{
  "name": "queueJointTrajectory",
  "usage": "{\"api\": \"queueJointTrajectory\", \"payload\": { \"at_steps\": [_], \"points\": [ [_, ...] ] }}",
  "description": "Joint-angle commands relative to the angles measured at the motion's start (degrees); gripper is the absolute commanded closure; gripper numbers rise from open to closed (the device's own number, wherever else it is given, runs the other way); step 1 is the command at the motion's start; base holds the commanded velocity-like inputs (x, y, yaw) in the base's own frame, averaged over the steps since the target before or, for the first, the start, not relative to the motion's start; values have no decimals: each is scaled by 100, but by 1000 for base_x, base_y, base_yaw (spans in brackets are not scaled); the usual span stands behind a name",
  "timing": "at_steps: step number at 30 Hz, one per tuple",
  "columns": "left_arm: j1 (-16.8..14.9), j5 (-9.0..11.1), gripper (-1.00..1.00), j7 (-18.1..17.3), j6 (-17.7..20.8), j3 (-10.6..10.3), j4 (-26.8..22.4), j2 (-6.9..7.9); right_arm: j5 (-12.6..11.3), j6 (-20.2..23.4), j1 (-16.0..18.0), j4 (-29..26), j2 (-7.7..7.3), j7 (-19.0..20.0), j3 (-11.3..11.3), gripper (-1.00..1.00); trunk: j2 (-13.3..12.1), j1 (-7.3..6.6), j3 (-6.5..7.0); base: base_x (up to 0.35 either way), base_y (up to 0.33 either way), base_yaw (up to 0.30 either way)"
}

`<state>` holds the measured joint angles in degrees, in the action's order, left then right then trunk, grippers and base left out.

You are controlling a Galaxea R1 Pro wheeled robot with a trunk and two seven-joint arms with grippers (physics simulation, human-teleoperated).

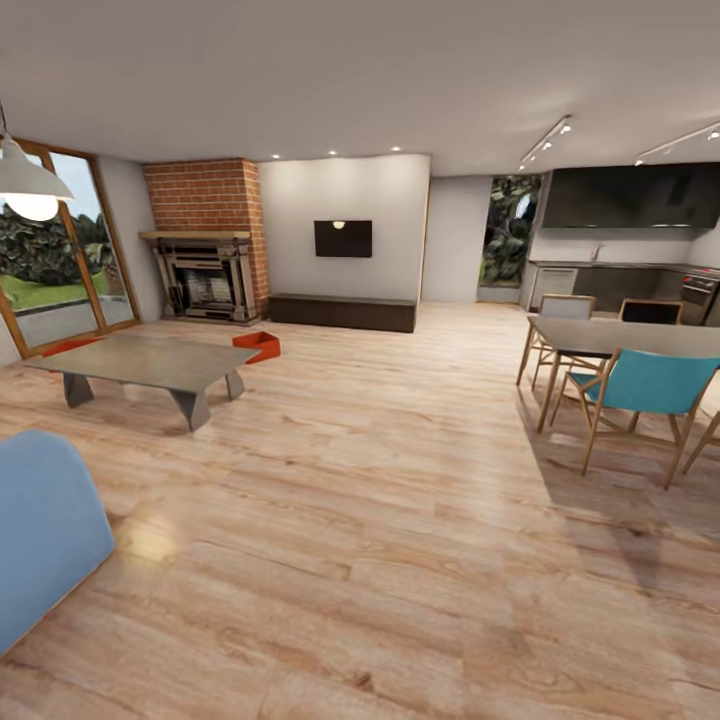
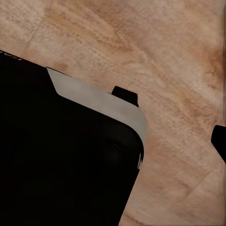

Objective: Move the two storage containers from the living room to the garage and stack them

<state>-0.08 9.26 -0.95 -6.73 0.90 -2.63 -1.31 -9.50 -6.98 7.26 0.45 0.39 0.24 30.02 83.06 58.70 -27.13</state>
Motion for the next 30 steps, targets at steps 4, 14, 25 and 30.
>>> {"api": "queueJointTrajectory", "payload": {
  "at_steps": [4, 14, 25, 30],
  "points": [
    [-1, 41, -100, -10, -12, 2, -1, -1, -61, -23, 4, 8, 3, 2, 48, -100, 2, 3, -5, 322, 0, 0],
    [-1, 41, -100, -10, -12, 6, -1, -1, -61, -23, 4, 8, 1, 2, 50, -100, 2, 3, -5, 322, 0, 0],
    [-1, 41, -100, -10, -12, 7, -1, -1, -61, -23, 4, 8, 1, 2, 47, -100, 2, 3, -5, 322, 0, 0],
    [-1, 41, -100, -10, -12, 7, -1, -1, -61, -23, 4, 8, -1, 2, 47, -100, 2, 3, -5, 322, 0, 0]
  ]
}}
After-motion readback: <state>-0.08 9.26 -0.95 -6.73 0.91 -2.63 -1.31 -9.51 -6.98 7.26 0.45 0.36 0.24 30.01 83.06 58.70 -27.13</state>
